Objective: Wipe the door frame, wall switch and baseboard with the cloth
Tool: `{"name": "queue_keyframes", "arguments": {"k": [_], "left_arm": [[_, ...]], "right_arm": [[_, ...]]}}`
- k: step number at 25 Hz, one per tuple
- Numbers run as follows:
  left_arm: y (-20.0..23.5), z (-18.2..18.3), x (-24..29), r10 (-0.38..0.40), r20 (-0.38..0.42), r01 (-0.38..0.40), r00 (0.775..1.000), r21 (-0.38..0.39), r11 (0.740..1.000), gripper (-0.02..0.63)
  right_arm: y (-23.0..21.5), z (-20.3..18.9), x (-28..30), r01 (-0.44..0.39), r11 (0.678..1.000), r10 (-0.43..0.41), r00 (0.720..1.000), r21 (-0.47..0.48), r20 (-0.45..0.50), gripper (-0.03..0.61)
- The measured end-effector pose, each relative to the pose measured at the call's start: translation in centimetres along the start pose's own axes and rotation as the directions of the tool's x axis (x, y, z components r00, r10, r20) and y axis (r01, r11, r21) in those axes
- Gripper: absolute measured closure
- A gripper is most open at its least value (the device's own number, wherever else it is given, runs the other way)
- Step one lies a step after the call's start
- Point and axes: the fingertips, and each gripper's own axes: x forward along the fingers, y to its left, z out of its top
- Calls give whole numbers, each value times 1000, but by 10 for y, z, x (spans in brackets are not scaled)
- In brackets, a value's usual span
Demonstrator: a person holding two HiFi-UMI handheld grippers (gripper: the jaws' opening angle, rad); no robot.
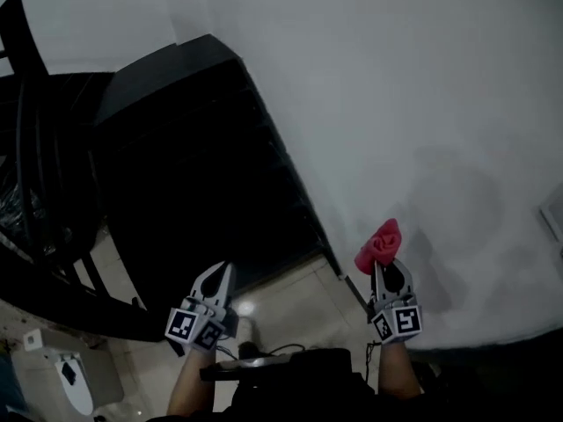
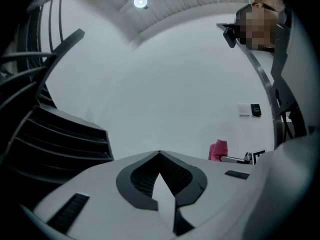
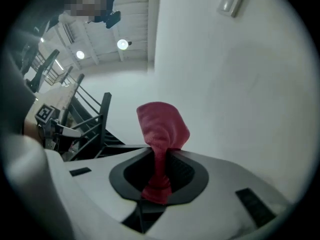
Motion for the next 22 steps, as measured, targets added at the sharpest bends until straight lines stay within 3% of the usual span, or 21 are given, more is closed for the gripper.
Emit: {"name": "queue_keyframes", "arguments": {"k": [3,6,9,12,16,18,22], "left_arm": [[8,-19,61,-181,-28,181,983,-7,983,611],[12,-46,110,-371,-66,371,926,-18,928,611],[20,-48,144,-479,-79,480,874,-14,877,611],[22,-61,175,-564,-109,565,819,-22,825,611],[4,-86,191,-683,-156,678,714,-93,730,611],[-6,-95,195,-707,-161,700,688,-110,706,611],[-24,-139,207,-725,-179,717,665,-116,687,611]], "right_arm": [[-22,-16,-6,151,988,-151,989,-31,7,515],[-30,-30,-15,323,944,-321,946,-60,48,515],[-14,-34,-11,417,906,-413,909,-78,60,515],[-6,-50,-9,470,874,-467,883,-122,50,515],[13,-69,-19,503,843,-515,857,-189,-14,517],[11,-82,-22,490,839,-518,853,-237,-72,517],[-13,-120,-28,460,835,-516,845,-302,-140,517]]}}
